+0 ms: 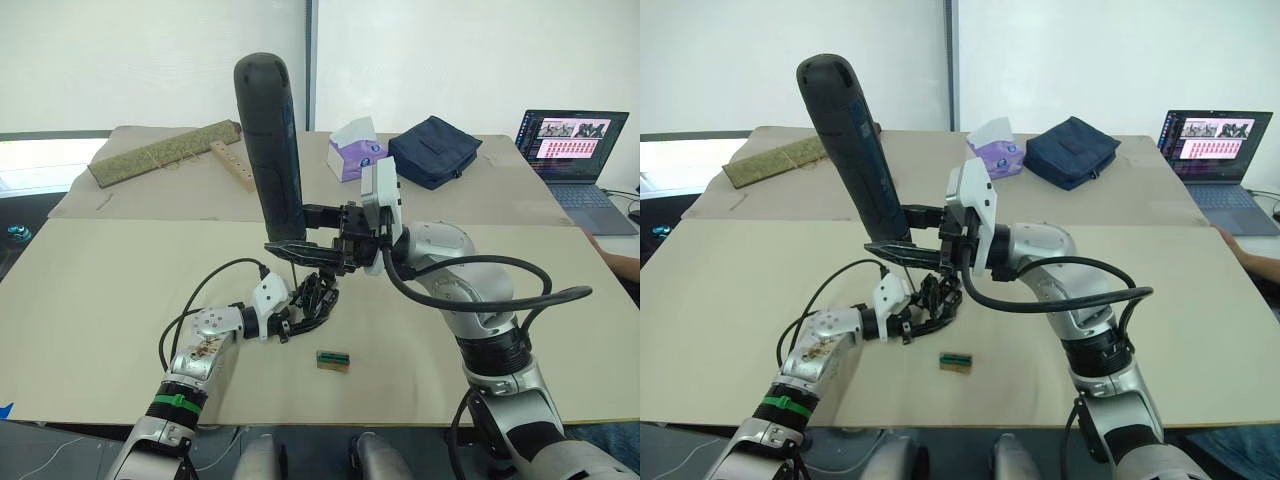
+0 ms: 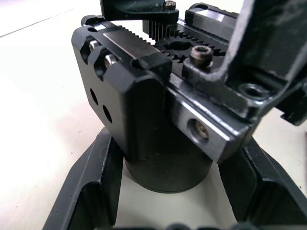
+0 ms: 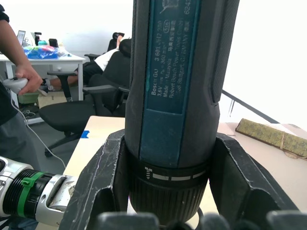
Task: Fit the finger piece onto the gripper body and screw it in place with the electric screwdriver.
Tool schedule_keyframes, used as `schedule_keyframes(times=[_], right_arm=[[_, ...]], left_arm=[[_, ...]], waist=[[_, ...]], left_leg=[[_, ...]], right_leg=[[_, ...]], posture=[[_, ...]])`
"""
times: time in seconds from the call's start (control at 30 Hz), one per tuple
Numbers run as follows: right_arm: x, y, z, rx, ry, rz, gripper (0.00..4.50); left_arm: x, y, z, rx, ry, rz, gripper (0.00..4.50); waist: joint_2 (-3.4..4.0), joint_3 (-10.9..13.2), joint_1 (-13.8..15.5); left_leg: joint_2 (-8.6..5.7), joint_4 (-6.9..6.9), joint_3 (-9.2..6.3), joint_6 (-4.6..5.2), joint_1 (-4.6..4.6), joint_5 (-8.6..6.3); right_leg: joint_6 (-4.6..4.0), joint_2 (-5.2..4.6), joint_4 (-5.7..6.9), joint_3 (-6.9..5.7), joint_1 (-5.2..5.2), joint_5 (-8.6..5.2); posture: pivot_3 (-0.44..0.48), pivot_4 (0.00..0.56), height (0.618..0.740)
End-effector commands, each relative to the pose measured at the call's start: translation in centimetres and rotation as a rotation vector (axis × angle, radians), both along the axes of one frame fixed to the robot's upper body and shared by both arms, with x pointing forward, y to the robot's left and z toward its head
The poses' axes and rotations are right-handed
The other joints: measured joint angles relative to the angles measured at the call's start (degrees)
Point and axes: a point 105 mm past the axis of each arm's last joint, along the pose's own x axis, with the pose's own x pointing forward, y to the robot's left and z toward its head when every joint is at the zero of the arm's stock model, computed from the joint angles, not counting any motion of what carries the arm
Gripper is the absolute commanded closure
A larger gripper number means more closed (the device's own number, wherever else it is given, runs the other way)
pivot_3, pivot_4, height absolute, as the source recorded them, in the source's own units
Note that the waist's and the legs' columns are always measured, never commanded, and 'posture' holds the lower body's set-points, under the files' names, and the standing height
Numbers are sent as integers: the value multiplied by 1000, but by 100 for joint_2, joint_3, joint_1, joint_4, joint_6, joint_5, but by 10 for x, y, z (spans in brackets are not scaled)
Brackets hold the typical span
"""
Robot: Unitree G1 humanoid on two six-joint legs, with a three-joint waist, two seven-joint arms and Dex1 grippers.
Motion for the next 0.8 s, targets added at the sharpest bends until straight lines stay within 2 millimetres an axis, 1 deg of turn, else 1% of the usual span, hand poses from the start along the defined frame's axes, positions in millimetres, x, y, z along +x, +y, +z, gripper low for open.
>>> schedule_keyframes(times=[0.03,0.4,0.53,0.8], right_arm=[[-7,-1,17,49,-84,19,2578],[-7,3,11,33,-64,33,2578],[-5,4,3,27,-55,26,2578],[-6,4,3,22,-49,21,2578]], left_arm=[[-9,-5,-10,7,41,-32,2205],[-9,-4,-10,2,50,-26,2205],[-9,-4,-10,2,53,-27,2205],[-10,-4,-11,3,56,-28,2205]], waist=[[0,0,-9],[0,0,-15],[0,0,-15],[0,0,-15]], left_leg=[[0,0,0,0,0,0],[0,0,0,0,0,0],[0,-1,0,0,1,0],[0,-1,0,0,1,0]], right_leg=[[0,0,0,0,0,0],[0,0,0,0,0,0],[0,0,0,0,0,0],[0,0,0,0,0,0]], posture=[[0,150,740],[0,150,740],[0,150,740],[0,150,740]])
